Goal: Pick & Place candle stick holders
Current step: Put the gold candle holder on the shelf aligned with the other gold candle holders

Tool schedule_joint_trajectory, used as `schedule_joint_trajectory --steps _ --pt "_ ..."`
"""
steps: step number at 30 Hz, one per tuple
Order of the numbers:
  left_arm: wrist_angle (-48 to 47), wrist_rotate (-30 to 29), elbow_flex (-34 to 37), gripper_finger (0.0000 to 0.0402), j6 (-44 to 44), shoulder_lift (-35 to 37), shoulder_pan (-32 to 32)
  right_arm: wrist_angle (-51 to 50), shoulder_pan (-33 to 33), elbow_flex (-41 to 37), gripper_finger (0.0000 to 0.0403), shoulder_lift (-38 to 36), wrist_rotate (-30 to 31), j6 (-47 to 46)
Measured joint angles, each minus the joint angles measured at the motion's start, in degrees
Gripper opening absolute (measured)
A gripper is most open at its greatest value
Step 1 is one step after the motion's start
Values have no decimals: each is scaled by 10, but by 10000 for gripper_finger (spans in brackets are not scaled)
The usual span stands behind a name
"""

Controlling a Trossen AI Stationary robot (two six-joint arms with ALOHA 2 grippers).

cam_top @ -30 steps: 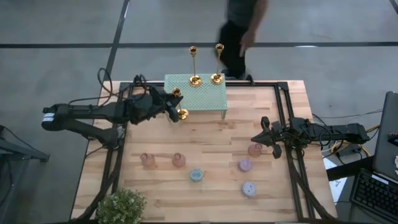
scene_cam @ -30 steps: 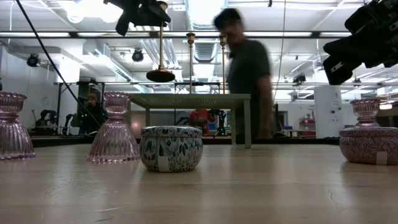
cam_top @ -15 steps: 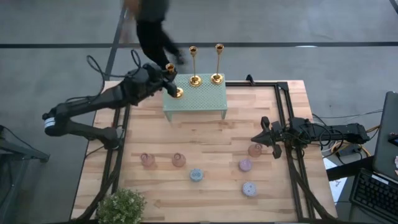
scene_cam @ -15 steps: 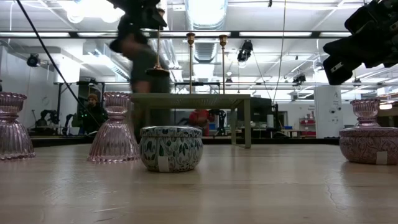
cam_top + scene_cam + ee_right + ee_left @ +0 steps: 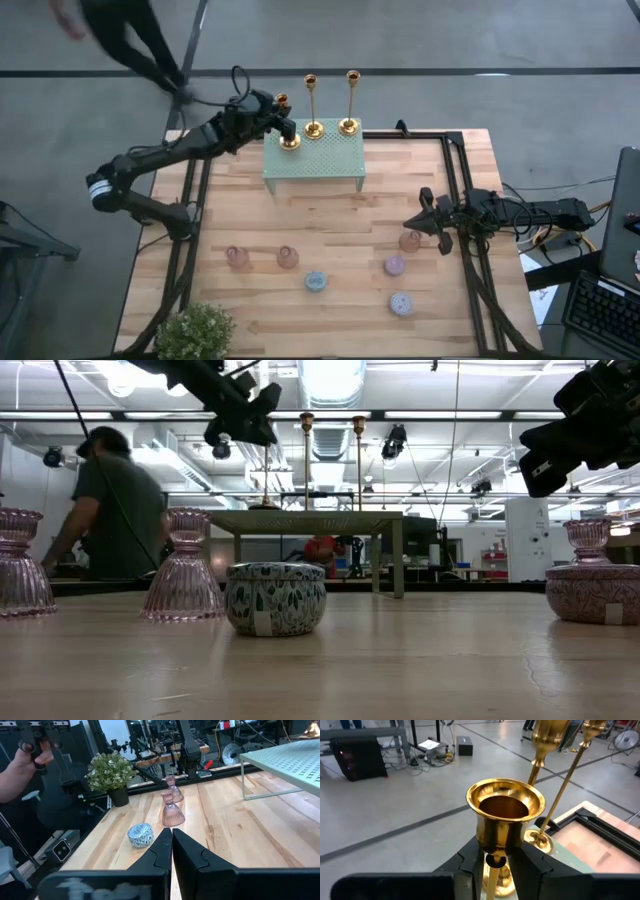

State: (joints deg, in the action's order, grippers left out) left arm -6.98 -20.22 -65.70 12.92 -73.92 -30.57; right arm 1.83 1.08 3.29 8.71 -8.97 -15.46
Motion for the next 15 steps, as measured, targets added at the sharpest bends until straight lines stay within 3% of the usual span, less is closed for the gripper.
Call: schedule_joint_trajectory --steps 15 --pt "-21 14 -52 84 11 -52 -36 0 0 0 8 1 0 0"
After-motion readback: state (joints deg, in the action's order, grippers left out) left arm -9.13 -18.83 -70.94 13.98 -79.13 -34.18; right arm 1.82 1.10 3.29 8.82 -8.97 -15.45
